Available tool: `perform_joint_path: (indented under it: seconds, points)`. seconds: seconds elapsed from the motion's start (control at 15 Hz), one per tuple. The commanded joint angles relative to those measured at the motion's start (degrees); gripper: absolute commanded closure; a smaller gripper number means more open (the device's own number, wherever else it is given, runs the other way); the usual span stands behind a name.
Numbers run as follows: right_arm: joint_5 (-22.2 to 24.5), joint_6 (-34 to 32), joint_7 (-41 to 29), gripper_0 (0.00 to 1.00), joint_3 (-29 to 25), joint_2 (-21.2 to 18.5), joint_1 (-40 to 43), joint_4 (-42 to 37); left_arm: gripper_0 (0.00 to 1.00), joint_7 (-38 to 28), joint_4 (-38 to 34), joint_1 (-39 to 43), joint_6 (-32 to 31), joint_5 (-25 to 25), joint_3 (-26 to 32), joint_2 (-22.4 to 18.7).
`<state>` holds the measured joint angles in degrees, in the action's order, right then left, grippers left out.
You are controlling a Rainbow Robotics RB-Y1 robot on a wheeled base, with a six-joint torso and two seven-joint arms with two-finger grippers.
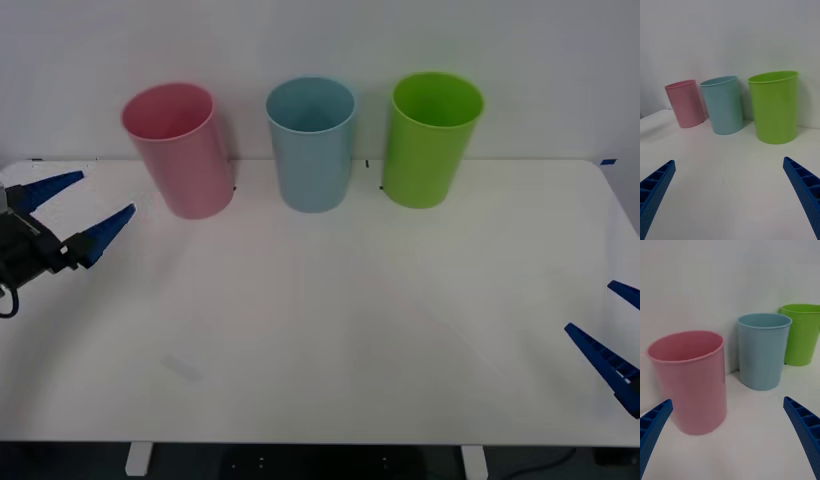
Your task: Grasp the object on the table and drop it into the matching bin: aluminum can to the light blue bin, PET bottle to the pink bin.
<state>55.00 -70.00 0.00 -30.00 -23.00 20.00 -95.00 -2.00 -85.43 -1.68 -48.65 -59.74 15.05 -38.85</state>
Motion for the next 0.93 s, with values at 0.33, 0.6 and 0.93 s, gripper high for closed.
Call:
perform_joint_path:
  seconds: [0.33,0.6,0.93]
  points:
    - [0.0,0.0,0.0,0.0,0.0,0.0,0.0,0.0,0.0,-0.72,-0.17,7.12,-13.84,-4.51,11.06,0.0]
    - [0.0,0.0,0.0,0.0,0.0,0.0,0.0,0.0,0.0,-1.25,-0.17,9.15,-16.48,-5.74,13.34,0.0]
    - [0.0,0.0,0.0,0.0,0.0,0.0,0.0,0.0,0.0,-1.77,-0.17,9.59,-16.48,-5.21,12.73,0.0]
